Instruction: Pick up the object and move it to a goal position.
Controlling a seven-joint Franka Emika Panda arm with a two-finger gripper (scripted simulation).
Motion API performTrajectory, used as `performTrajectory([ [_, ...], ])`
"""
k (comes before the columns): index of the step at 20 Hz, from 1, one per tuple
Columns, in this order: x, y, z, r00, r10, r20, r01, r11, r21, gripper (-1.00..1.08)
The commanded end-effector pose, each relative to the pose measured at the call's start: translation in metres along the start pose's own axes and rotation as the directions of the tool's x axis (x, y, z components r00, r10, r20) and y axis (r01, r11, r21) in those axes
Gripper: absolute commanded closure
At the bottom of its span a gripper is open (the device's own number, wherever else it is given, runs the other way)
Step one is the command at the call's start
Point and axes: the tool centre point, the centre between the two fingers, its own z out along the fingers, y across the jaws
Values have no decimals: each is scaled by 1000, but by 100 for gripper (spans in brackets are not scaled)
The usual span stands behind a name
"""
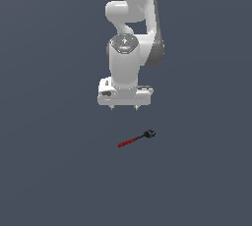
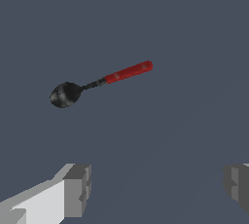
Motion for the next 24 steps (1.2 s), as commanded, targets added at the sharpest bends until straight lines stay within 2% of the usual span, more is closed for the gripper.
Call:
performTrajectory([
  [1, 0, 0, 0, 1000, 0, 0, 0, 1000, 0, -92],
  [9, -8, -32, 9, 998, -48, 31, 47, 999, 27, -92],
  [17, -7, -32, 10, 999, -34, 31, 33, 999, 27, -92],
  [24, -1, -34, 15, 999, 40, 32, -40, 999, 27, -92],
])
